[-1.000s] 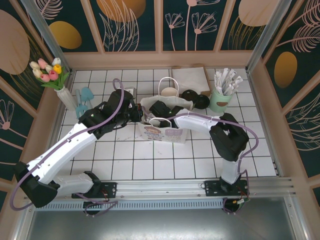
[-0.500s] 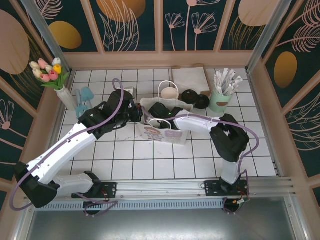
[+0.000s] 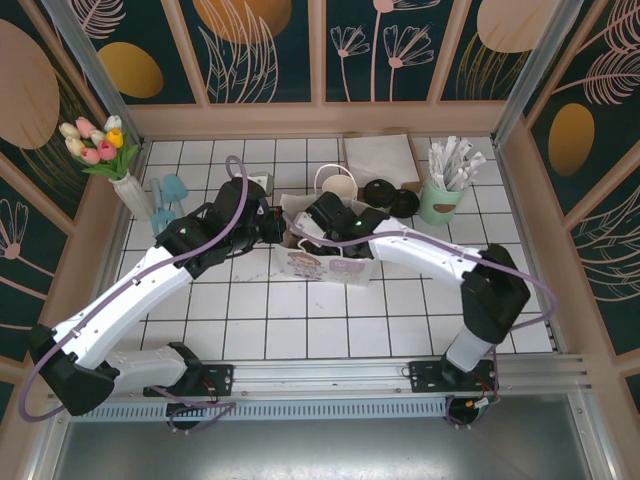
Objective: Pack the takeout coffee
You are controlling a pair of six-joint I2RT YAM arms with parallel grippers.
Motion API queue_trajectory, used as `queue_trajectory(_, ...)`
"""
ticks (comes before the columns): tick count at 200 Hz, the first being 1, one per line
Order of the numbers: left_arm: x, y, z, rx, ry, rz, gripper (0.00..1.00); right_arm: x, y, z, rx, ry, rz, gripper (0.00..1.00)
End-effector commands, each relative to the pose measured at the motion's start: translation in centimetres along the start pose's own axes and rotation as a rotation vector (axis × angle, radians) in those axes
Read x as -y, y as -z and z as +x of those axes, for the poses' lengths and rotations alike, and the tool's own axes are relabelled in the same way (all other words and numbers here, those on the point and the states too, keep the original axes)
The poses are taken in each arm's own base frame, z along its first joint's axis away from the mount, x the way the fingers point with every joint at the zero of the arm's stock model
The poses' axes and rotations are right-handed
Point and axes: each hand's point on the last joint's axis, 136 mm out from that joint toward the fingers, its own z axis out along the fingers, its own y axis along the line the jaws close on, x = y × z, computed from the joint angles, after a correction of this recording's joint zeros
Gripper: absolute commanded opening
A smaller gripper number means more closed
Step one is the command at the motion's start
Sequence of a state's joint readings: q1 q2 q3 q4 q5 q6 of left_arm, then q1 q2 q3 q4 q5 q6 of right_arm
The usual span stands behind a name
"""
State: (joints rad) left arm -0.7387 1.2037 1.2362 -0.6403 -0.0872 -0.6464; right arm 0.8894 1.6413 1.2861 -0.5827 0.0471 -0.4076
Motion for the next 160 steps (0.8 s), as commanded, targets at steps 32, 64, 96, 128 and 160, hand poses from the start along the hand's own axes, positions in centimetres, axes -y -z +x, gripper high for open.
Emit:
queue_trajectory(32, 0.6, 0.7, -1.2, 0.036, -0.024, 0.007, 0.0, 0.6, 6.4, -3.8, 0.213, -0.028, 0.031, 0.53)
queue_trajectory(64, 0.5, 0.8, -1.3, 0.041, -0.024, 0.003, 0.0, 1.1, 9.6, -4.7, 0.298, -0.056, 0.054, 0.62)
queue_trajectory(96, 0.7, 1.0, -1.5, 0.045, -0.03, 0.006, 0.0, 0.8, 11.9, -5.2, 0.325, -0.077, 0.024, 0.7)
queue_trajectory(128, 0.6, 0.9, -1.5, 0.039, -0.037, -0.002, 0.0, 1.4, 15.4, -5.8, 0.405, -0.09, 0.045, 0.74)
queue_trajectory(160, 0.6, 1.2, -1.6, 0.046, -0.035, 0.001, 0.0, 1.9, 20.4, -6.5, 0.547, -0.12, 0.049, 0.99)
